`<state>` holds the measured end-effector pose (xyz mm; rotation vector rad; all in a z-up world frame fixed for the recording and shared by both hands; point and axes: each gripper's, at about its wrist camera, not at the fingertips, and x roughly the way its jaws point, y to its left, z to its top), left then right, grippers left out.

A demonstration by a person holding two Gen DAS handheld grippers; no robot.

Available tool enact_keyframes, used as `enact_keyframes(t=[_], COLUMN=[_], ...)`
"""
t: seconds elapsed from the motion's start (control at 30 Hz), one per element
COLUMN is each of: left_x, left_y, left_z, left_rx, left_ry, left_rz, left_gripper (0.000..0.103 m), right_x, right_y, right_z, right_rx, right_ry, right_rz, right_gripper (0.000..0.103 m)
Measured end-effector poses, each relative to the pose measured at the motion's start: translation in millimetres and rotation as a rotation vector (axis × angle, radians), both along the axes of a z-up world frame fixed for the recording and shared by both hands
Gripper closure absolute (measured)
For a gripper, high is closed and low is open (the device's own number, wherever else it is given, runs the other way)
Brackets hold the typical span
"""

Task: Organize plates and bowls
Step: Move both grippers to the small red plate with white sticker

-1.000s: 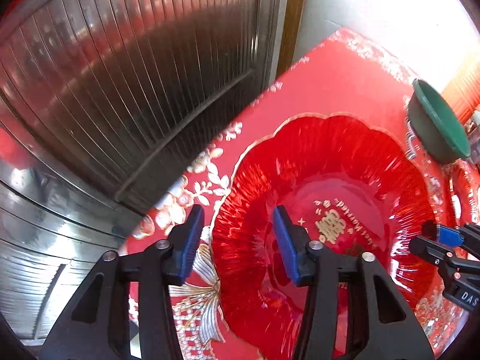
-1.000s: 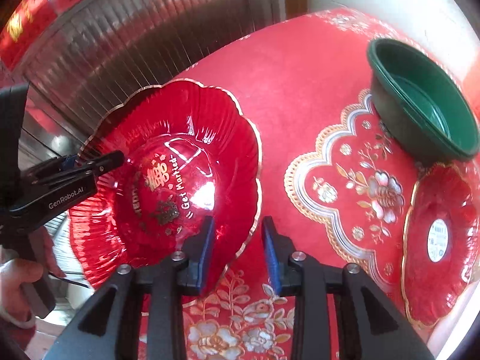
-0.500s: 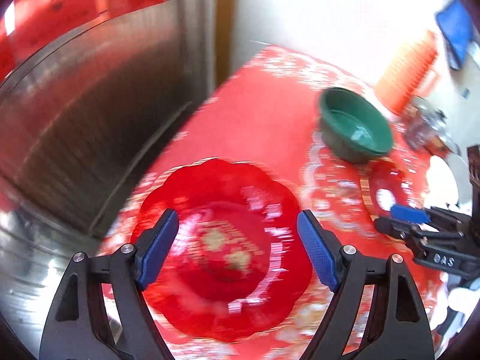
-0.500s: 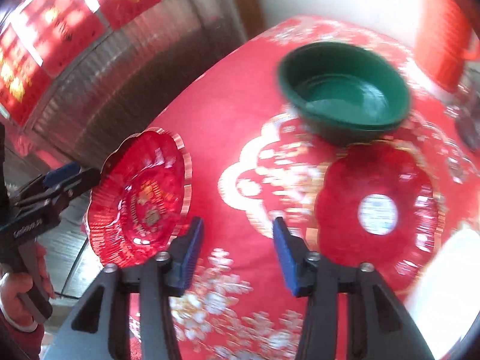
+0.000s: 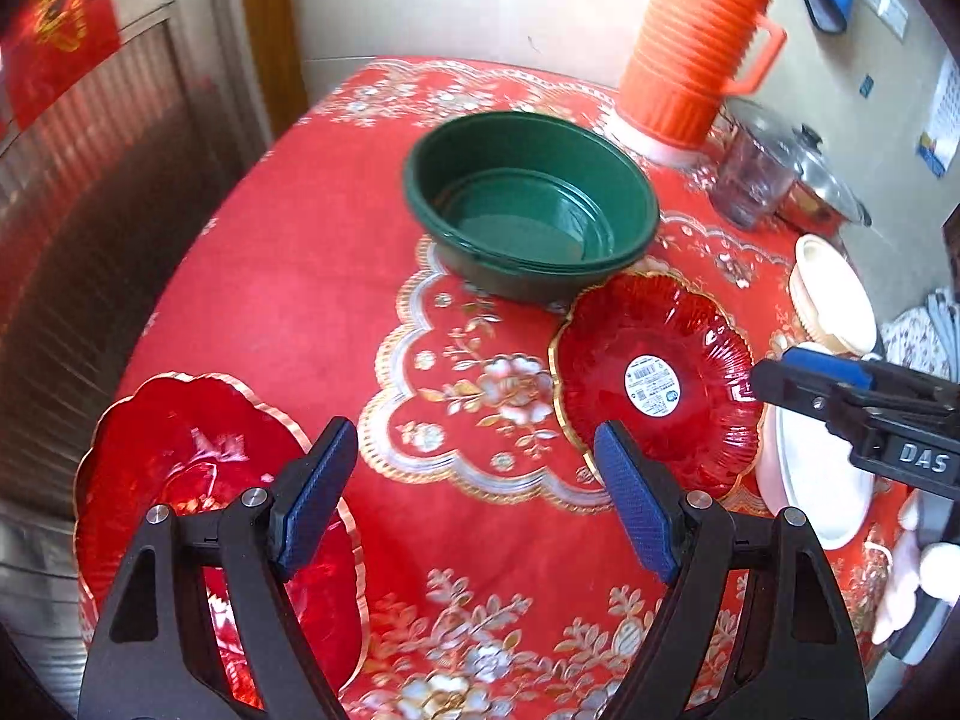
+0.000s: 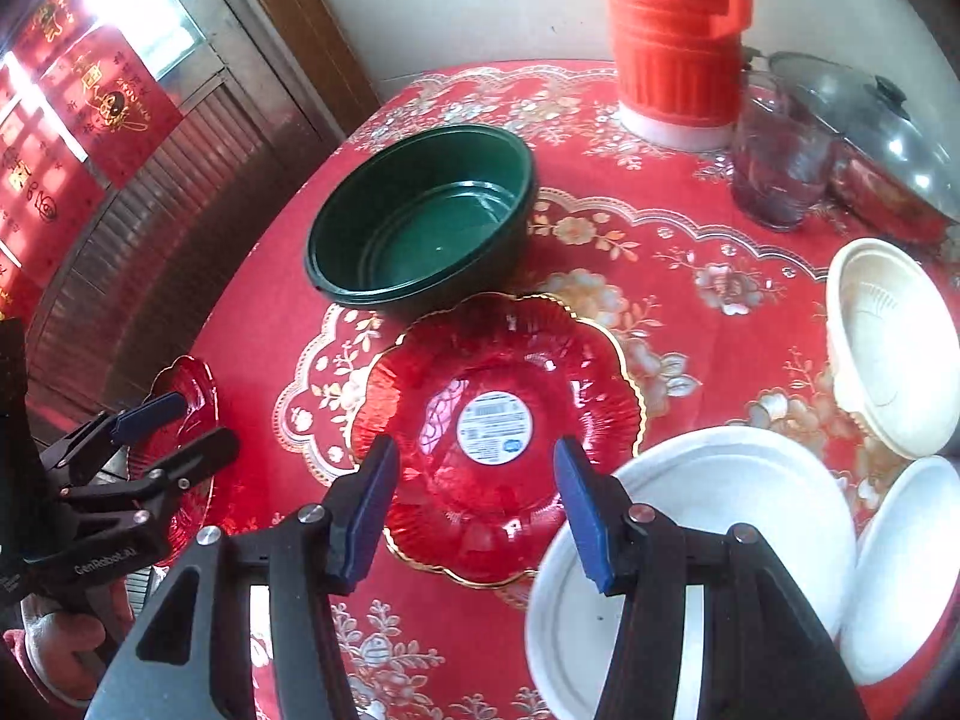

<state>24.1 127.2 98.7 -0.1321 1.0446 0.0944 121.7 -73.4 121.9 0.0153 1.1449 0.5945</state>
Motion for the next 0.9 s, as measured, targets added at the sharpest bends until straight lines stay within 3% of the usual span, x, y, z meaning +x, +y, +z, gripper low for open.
enact_keyframes(t=[0.37, 0.9], left_x=[21.0, 32.1], left_y=[-22.6, -23.1], left_z=[-13.6, -27.3], left_rx=[0.0, 0.018], left_ry=[0.037, 0.066], left_rz=[-0.018, 0.011], left_gripper=[0.021, 0.021], right_x=[3.7, 23.4], right_y=[-17.3, -20.5], right_z=[-0.5, -6.4], right_rx=[0.005, -0.002], right_ry=[0.005, 0.028], right_rz=[-0.013, -0.019], right_gripper=[0.049, 0.049])
